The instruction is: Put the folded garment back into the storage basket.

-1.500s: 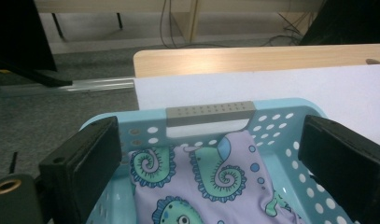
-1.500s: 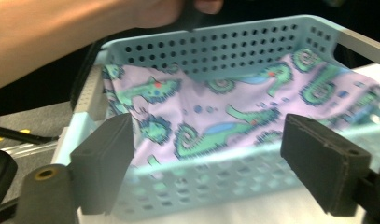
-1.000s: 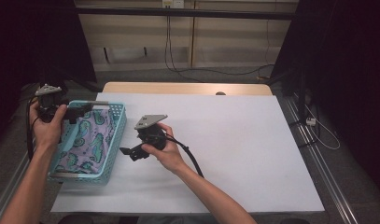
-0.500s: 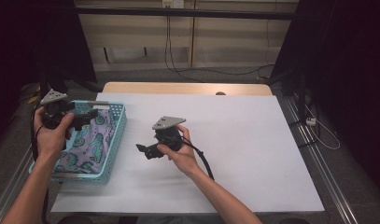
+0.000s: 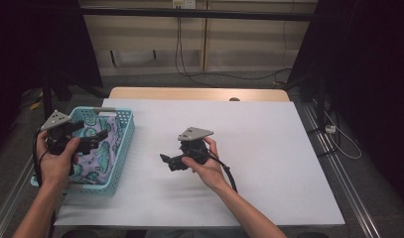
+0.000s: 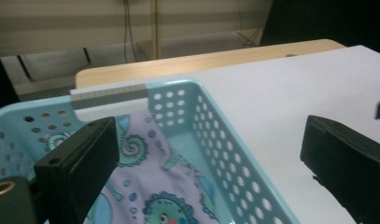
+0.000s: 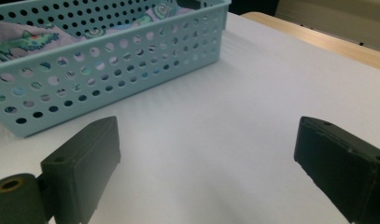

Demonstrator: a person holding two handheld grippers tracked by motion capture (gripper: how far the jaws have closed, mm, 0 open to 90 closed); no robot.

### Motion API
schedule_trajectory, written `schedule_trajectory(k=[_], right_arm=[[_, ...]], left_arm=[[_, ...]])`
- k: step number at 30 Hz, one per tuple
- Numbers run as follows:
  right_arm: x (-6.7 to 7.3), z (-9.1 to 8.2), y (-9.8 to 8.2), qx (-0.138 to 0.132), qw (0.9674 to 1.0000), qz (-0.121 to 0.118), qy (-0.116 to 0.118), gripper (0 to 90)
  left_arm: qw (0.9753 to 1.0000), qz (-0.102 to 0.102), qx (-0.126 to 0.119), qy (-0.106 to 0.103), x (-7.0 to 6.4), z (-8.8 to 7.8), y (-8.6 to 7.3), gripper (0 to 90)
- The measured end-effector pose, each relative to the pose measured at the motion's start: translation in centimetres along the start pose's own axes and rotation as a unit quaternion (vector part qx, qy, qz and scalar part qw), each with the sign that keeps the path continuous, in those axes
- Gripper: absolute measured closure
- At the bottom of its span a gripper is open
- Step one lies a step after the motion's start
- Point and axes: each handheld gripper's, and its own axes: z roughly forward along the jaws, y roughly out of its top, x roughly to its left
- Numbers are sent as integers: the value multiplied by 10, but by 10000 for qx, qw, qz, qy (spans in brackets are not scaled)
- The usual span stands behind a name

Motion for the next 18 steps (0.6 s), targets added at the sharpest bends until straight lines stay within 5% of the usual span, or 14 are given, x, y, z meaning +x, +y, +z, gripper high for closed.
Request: schedule_trajectory(k=[4,12,18], right_arm=[[-5,-8,-7,10,9999,47,-97,65],[-13,-30,-22,3,9994,89,-349,65],[-17,-46,-35,42,9989,113,-459,65]], left_arm=[[9997,115,-81,-202,-11,-7,-4,43],[9991,363,-101,-193,-33,-19,-14,40],[9996,190,-210,-49,-29,-30,-23,40]])
